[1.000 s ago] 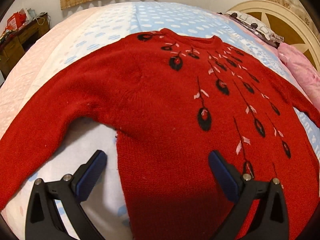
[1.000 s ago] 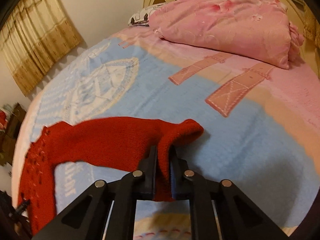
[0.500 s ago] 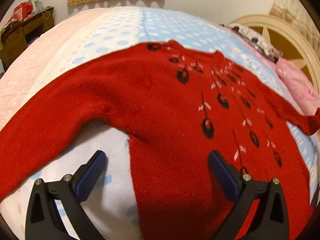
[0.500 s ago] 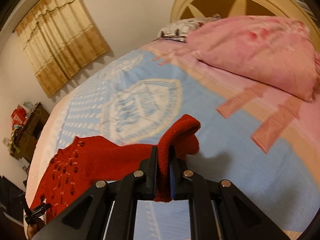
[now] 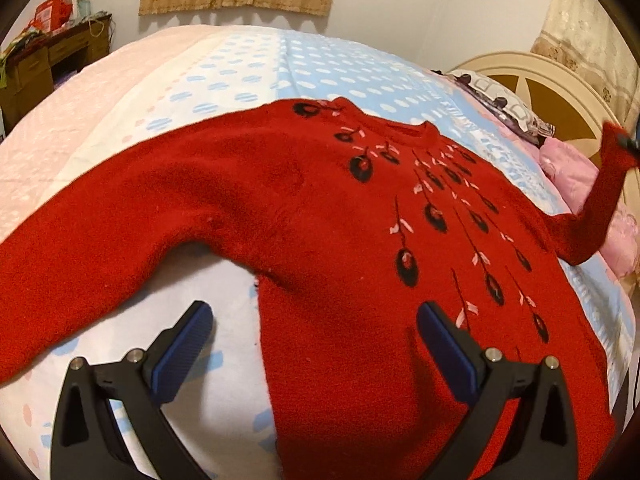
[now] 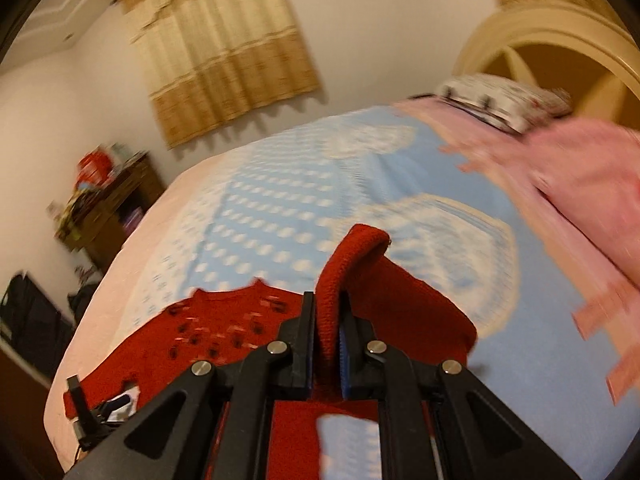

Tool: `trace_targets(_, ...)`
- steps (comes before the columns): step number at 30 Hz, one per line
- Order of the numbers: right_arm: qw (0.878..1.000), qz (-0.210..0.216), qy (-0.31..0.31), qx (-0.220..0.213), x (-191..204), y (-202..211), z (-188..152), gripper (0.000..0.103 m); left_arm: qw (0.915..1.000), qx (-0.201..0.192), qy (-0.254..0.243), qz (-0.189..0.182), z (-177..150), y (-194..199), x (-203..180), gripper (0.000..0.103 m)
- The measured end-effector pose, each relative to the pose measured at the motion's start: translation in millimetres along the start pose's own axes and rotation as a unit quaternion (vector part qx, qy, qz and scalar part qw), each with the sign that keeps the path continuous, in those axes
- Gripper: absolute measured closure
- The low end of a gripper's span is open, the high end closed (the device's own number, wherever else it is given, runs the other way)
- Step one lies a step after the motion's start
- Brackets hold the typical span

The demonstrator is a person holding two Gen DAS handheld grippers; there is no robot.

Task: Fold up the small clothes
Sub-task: 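Lift the held sleeve and fold it across the sweater body, then release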

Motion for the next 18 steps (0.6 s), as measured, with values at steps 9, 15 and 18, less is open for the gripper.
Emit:
trace_targets(9,0.991,0.089,0.089,0.050,143,-73,-20,0.094,0.9998,-0.012,0.014,-0.006,-3,3,3,0.000)
trace_targets(15,0.978,0.131,0.127,0.100,213,-118,-77,0.094,0.9995,-0.015,0.025,-0.011,-4,4,8,0.000)
trace_targets(18,0.968,0.150,0.146,0.142,239,-144,-121,0.094,0.9992,-0.018,0.031,-0.015,-4,6,10,0.000)
Point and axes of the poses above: each gripper's, at about its wrist camera, not at the fingertips, and y roughly against the way its jaws point, x to its left, z to its top, the point moved 2 cm from there along -y, roughly the way its jaws point, and after that the axes turned 13 degrees about -x, right-handed, at the moved point
